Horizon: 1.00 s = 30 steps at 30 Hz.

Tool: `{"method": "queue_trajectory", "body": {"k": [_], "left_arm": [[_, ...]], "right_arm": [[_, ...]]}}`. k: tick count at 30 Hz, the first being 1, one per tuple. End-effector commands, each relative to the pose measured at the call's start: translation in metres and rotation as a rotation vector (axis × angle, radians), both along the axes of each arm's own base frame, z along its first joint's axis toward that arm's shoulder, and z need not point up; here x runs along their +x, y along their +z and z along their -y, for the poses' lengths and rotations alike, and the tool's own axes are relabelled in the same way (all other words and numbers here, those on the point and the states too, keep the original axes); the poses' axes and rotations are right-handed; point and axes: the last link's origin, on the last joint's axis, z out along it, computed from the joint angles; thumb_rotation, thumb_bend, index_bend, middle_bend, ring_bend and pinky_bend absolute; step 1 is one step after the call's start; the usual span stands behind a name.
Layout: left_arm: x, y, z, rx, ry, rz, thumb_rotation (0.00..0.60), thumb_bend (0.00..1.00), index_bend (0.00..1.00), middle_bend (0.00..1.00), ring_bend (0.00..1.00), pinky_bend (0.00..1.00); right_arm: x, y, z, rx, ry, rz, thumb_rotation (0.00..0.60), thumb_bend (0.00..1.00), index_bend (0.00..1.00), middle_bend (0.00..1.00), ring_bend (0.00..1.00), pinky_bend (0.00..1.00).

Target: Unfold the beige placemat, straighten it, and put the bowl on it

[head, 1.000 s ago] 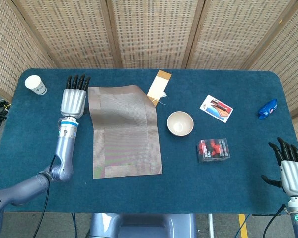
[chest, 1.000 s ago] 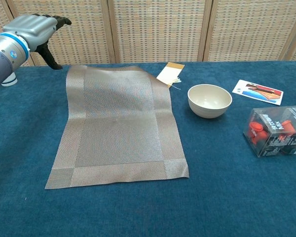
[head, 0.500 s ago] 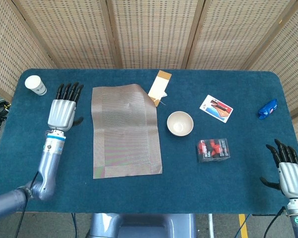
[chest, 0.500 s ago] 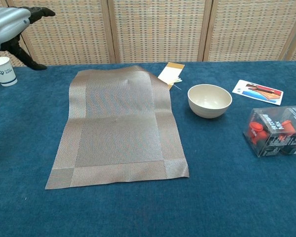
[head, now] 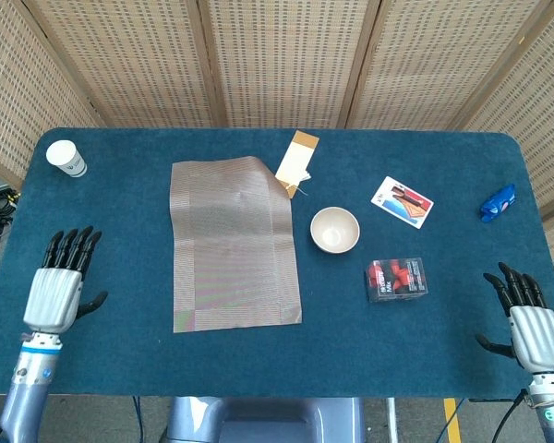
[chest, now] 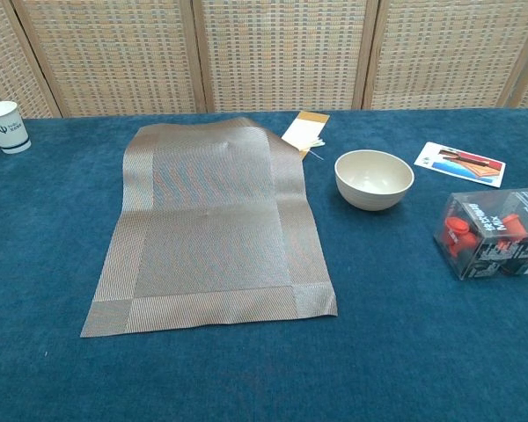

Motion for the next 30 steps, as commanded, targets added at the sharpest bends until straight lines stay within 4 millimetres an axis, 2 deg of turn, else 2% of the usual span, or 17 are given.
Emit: {"method": "queue_trajectory", "body": {"k": [1,5,9,15,17,20,24,30], "left_arm": [[-0.023,0.007,0.03,0.017,0.019,0.011,0.6,0.17,0.0,0.0,0.0,0.0],[-0.039,0.008,0.048,0.007,0.033,0.018,0.6,0.17,0.0,0.0,0.0,0.0],[-0.043,0.011,0.049,0.029,0.037,0.023,0.6,0.17,0.0,0.0,0.0,0.0],[-0.045,0.012,0.046,0.035,0.038,0.023,0.6,0.17,0.0,0.0,0.0,0.0],[-0.046,0.012,0.044,0.037,0.041,0.023,0.6,0.17,0.0,0.0,0.0,0.0],[-0.047,0.013,0.043,0.04,0.045,0.027,0.6,0.17,0.0,0.0,0.0,0.0],[-0.049,0.015,0.042,0.047,0.048,0.031,0.6,0.17,0.0,0.0,0.0,0.0],[-0.051,0.015,0.04,0.042,0.052,0.036,0.6,0.17,0.0,0.0,0.0,0.0]], "right_arm": [[0.001,-0.001,0.0,0.002,0.011,0.002,0.6,0.04,0.16,0.0,0.0,0.0],[0.006,-0.005,0.001,0.017,0.042,0.01,0.6,0.04,0.16,0.0,0.0,0.0],[0.017,-0.012,0.007,0.038,0.076,0.018,0.6,0.04,0.16,0.0,0.0,0.0],[0.071,-0.028,0.027,0.092,0.23,-0.009,0.6,0.04,0.16,0.0,0.0,0.0],[0.103,-0.041,0.035,0.128,0.313,0.011,0.6,0.04,0.18,0.0,0.0,0.0],[0.127,-0.056,0.043,0.166,0.34,0.024,0.6,0.04,0.21,0.0,0.0,0.0],[0.149,-0.073,0.047,0.197,0.367,0.04,0.6,0.07,0.26,0.0,0.0,0.0],[0.176,-0.109,0.05,0.26,0.396,0.078,0.6,0.17,0.26,0.0,0.0,0.0]]}}
